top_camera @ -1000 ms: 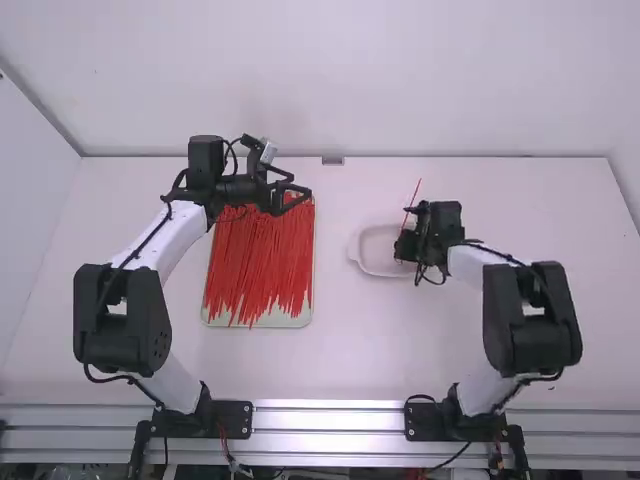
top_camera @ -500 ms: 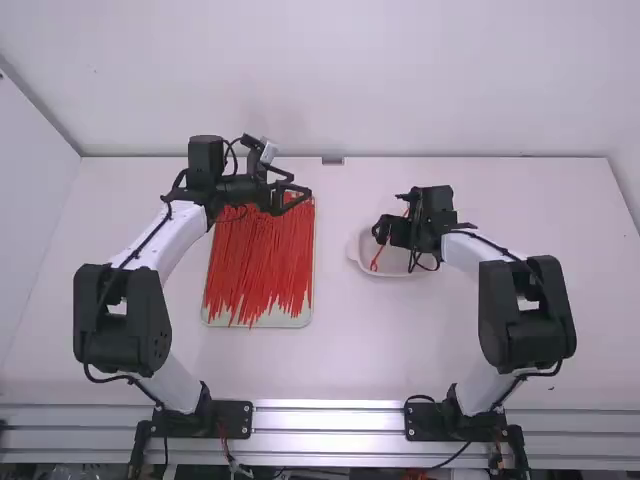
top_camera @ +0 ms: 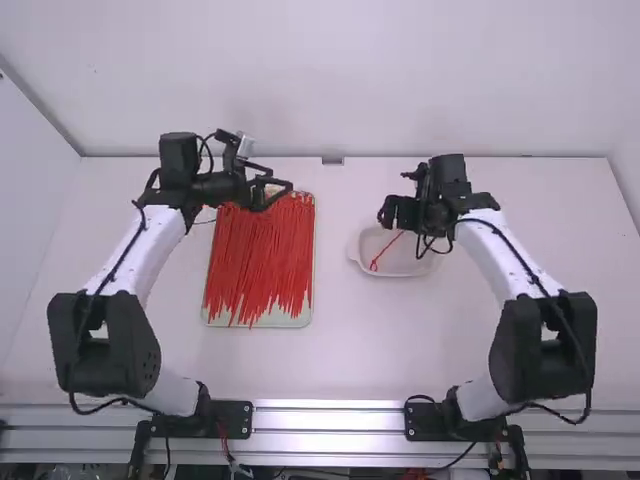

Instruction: Fasten the cable tie

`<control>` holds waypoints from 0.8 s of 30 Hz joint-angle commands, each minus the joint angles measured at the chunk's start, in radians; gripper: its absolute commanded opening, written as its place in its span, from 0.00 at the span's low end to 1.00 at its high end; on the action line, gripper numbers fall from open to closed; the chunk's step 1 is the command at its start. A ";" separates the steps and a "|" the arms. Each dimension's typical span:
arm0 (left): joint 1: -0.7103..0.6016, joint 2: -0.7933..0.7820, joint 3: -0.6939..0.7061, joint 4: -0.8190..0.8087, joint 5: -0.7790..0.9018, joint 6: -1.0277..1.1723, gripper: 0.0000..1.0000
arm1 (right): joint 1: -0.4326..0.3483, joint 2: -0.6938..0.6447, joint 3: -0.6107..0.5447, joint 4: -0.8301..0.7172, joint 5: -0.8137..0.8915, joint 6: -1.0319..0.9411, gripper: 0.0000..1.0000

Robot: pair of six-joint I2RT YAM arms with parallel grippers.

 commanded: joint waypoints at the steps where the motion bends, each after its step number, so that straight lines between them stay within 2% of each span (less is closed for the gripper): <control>1: 0.015 -0.059 0.026 -0.029 0.010 -0.005 0.99 | 0.014 -0.064 0.039 -0.037 0.024 0.005 0.98; 5: 0.010 -0.131 0.026 -0.103 0.008 0.077 0.99 | 0.044 -0.142 0.038 -0.113 0.025 0.016 0.98; 12: 0.007 -0.209 0.023 -0.143 -0.017 0.077 0.99 | 0.058 -0.225 0.036 -0.198 0.032 0.014 0.98; 17: -0.049 -0.266 -0.033 -0.087 -0.074 0.021 0.94 | 0.001 -0.282 -0.021 -0.141 0.089 -0.042 0.92; 24: -0.049 -0.355 -0.122 0.002 -0.163 -0.046 0.85 | -0.090 -0.374 -0.113 -0.049 0.180 -0.134 0.83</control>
